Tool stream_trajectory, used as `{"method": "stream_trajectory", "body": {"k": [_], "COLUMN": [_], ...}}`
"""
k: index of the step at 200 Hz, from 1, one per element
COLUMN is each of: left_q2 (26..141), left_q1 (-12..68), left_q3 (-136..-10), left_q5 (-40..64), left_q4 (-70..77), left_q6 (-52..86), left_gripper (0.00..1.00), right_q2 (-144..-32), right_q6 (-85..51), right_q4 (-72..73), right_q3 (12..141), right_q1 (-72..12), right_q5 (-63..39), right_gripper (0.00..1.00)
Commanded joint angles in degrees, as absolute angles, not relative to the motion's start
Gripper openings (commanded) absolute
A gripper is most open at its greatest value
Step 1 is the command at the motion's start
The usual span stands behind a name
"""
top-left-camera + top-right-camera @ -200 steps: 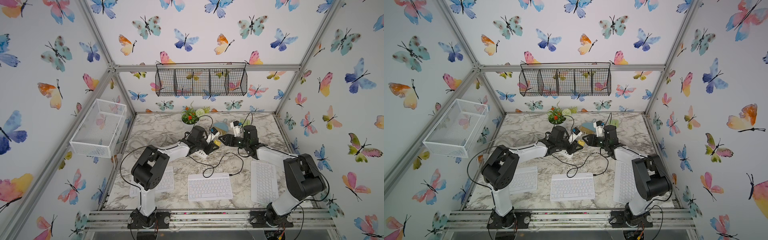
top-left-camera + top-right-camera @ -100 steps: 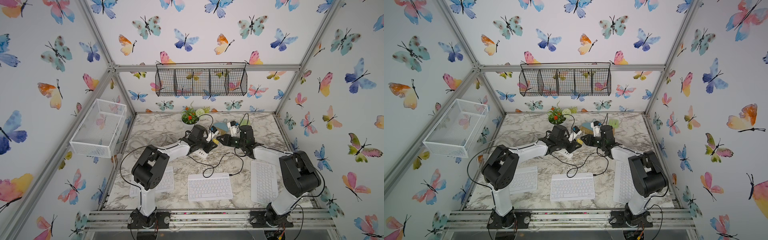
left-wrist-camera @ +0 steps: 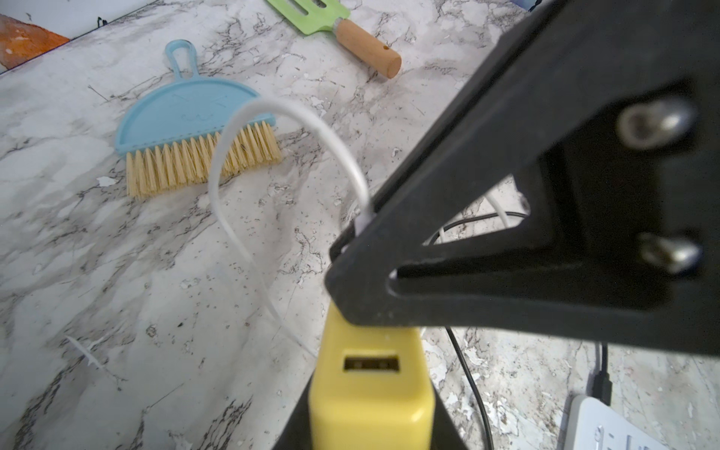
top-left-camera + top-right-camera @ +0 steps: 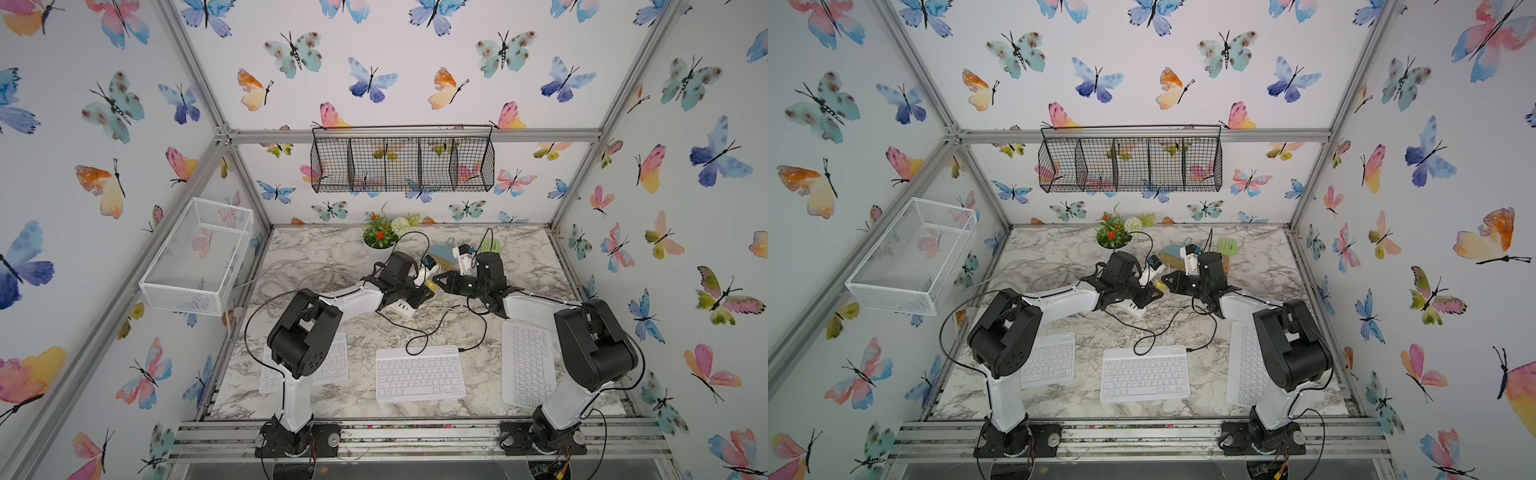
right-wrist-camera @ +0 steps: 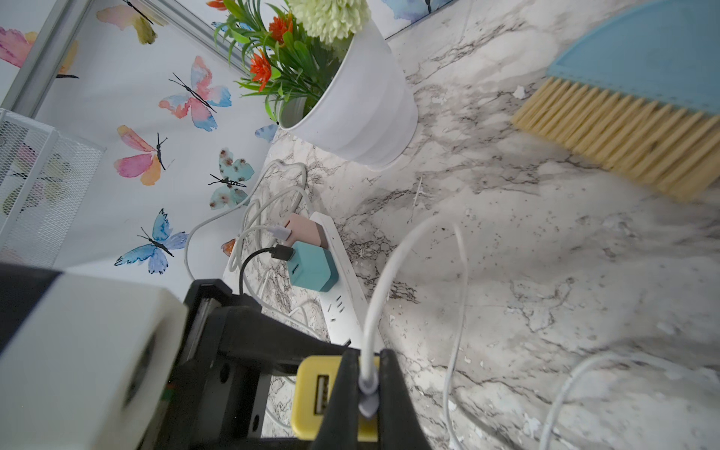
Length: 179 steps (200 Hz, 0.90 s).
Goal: Unplug the wireless keyboard
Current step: Remove the power cord from the plug.
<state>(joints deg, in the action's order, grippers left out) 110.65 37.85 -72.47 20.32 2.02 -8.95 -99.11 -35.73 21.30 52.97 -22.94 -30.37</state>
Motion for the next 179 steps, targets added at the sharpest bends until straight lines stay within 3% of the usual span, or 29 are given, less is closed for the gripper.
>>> {"method": "stream_trajectory", "body": {"k": [1, 47, 76, 109, 151, 179], "left_q2": [109.99, 110.41, 110.00, 108.26, 108.41, 108.91], "left_q1": [38.91, 38.58, 39.92, 40.26, 40.15, 39.45], "left_q3": [-71.63, -71.72, -70.77, -67.21, -67.00, -67.76], "left_q5": [21.09, 22.62, 22.86, 24.08, 24.00, 24.50], "left_q4": [2.11, 1.20, -2.40, -1.91, -0.46, 2.85], "left_q6": [-8.90, -7.26, -13.73, -15.35, -10.31, -3.82], "left_gripper": [0.00, 0.00, 0.00, 0.00, 0.00, 0.00], "right_q2": [-98.57, -97.01, -98.33, -100.94, -100.67, -97.92], "right_q6": [-40.23, -45.29, -37.11, -34.76, -37.25, -43.19], "right_q4": [25.24, 36.54, 21.91, 17.17, 23.46, 36.72], "right_q3": [51.44, 46.64, 54.52, 58.19, 56.79, 48.75], "right_q1": [-22.94, -22.94, -22.61, -20.45, -19.69, -20.79], "right_q5": [-26.52, -24.42, -24.90, -27.77, -27.86, -24.10], "right_gripper": [0.02, 0.02, 0.02, 0.02, 0.02, 0.02]}}
